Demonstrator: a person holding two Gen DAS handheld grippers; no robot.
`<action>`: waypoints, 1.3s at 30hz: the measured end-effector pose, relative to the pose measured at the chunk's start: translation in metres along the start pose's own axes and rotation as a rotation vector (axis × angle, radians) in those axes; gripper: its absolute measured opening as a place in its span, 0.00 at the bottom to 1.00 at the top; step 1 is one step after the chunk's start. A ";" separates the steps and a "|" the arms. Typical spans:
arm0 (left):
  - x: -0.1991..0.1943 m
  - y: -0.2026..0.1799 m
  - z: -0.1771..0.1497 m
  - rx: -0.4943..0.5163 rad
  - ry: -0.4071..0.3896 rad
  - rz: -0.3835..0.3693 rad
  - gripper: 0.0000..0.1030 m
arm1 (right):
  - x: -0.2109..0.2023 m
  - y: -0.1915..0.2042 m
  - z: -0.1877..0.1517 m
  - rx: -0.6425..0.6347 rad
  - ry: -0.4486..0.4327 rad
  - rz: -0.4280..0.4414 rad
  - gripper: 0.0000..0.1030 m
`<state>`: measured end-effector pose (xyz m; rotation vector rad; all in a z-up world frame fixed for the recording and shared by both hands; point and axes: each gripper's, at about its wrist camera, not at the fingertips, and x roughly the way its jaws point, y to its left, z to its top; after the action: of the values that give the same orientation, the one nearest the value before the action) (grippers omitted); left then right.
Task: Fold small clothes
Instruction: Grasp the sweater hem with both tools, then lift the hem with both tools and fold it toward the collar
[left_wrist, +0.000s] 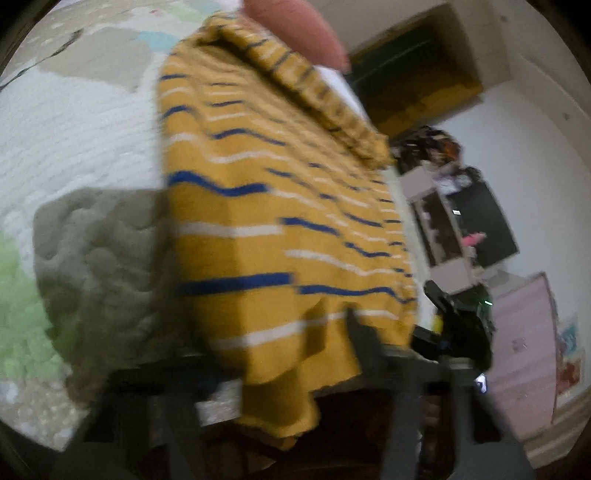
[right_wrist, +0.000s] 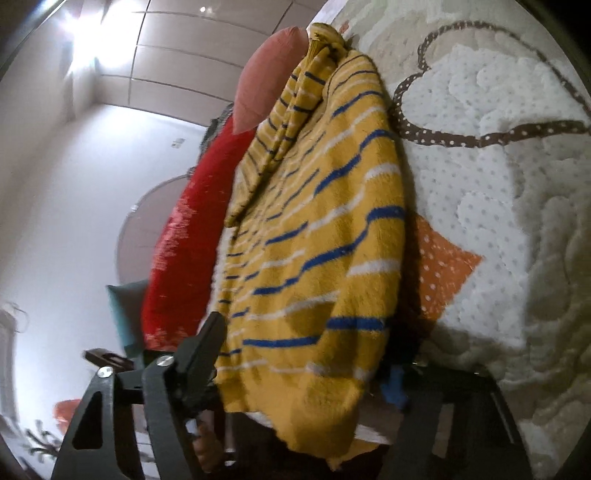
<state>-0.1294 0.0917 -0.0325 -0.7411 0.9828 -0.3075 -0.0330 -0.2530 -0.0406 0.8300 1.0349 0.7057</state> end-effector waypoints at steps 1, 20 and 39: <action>0.000 0.004 0.001 -0.019 0.013 0.022 0.08 | 0.001 0.003 -0.002 -0.016 -0.009 -0.038 0.56; -0.074 -0.031 -0.023 0.042 -0.077 0.080 0.07 | -0.041 0.038 -0.033 -0.110 -0.004 -0.084 0.08; -0.061 -0.041 0.077 -0.019 -0.162 0.032 0.07 | -0.021 0.085 0.036 -0.189 -0.052 -0.044 0.08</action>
<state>-0.0938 0.1290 0.0612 -0.7554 0.8442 -0.2072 -0.0162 -0.2355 0.0514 0.6569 0.9217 0.7289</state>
